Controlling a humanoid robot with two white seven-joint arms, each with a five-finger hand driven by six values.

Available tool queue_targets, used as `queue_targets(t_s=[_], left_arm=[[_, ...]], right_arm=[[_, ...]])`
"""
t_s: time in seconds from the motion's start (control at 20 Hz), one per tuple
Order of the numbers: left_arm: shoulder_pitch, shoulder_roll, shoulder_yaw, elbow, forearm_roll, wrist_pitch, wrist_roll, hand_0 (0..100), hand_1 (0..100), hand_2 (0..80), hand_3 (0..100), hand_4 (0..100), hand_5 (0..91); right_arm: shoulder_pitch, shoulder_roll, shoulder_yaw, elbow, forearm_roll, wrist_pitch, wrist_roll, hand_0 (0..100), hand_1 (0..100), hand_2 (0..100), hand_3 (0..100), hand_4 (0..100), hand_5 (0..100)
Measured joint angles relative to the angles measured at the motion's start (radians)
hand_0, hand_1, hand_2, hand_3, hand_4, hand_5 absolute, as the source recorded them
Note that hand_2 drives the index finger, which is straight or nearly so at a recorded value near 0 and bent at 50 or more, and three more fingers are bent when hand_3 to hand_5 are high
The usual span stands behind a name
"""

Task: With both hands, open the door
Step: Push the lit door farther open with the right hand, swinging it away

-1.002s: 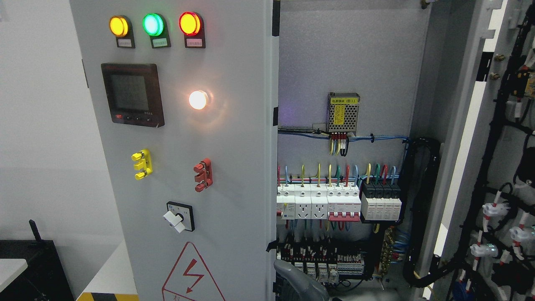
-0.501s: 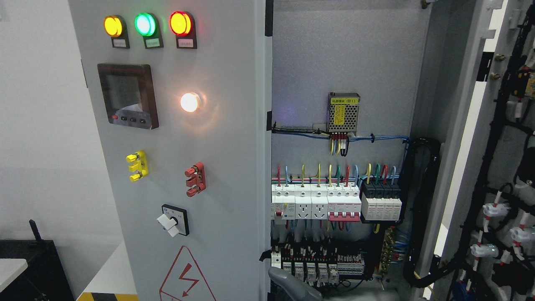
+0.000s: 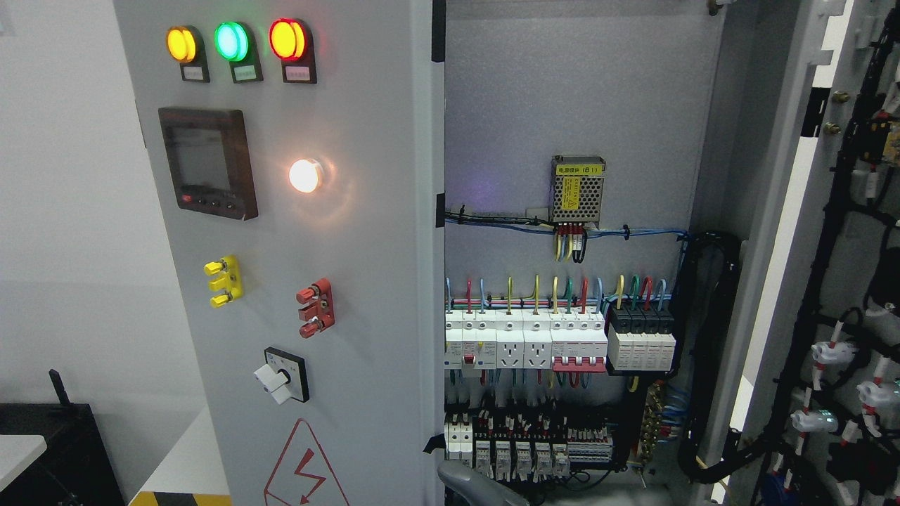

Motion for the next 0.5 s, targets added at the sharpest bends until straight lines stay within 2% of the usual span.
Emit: queue_targets(t_s=[0.5], left_arm=[[0.0,0.0,0.0,0.0,0.0,0.0,0.0,0,0,0.0,0,0,0.0]], right_arm=[[0.0,0.0,0.023,-0.015,-0.028,0.0,0.019,38,0,0,0,0,0]])
